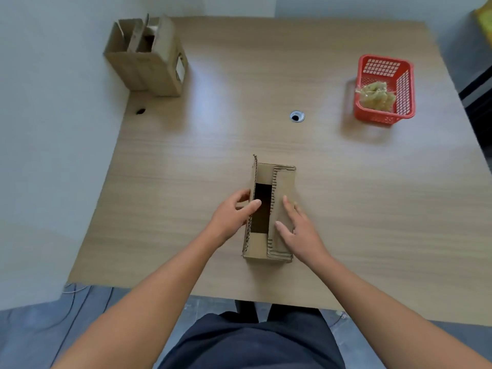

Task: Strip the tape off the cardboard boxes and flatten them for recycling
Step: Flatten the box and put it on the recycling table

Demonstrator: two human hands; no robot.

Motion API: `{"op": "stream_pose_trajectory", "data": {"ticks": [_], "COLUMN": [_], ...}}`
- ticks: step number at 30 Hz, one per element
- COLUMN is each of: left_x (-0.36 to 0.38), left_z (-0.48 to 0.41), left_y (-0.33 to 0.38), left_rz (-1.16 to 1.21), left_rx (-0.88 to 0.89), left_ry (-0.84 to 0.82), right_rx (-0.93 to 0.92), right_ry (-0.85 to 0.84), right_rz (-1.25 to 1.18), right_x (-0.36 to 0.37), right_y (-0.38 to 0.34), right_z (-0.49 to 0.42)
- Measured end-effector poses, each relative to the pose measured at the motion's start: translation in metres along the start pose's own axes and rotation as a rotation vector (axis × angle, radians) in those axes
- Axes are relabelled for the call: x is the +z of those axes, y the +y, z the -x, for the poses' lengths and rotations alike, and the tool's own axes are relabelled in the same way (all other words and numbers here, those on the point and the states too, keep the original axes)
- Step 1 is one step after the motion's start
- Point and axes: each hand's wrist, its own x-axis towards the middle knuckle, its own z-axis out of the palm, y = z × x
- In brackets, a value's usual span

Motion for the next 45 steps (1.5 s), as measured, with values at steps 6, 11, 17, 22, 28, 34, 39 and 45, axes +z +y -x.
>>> {"op": "stream_pose_trajectory", "data": {"ticks": [6,11,17,22,28,34,39,45], "left_x": [-0.025,-0.023,-0.027,-0.009,0.0,-0.005,-0.006,-0.026], "left_z": [0.008,-0.002,-0.008,-0.006,-0.001,-0.048,-0.082,-0.052], "left_y": [-0.018,-0.026,-0.037,-0.039,-0.041,0.018,0.045,0.029], "left_rz": [-0.009,-0.782,-0.752,-0.777,-0.909,-1.134,-1.332,-0.902], "left_rx": [-0.02,0.245,0.266,0.226,0.251,0.388,0.397,0.26], "left_ry": [0.074,0.085,0.003,0.091,0.144,0.2,0.037,0.23], "right_rx": [0.104,0.116,-0.041,-0.044,0.215,0.19,0.151,0.212], "right_ry": [0.059,0.149,0.301,0.288,0.001,-0.044,-0.113,0.144], "right_rz": [0.275,0.212,0.002,0.528,0.383,0.357,0.335,0.313], "right_x": [0.018,0.019,-0.02,-0.039,-0.012,0.003,-0.006,-0.02], "right_y": [-0.023,-0.031,-0.019,0.007,0.007,-0.002,0.002,0.002], "right_z": [0.0,0.002,0.031,0.049,0.047,0.045,0.043,0.044]}}
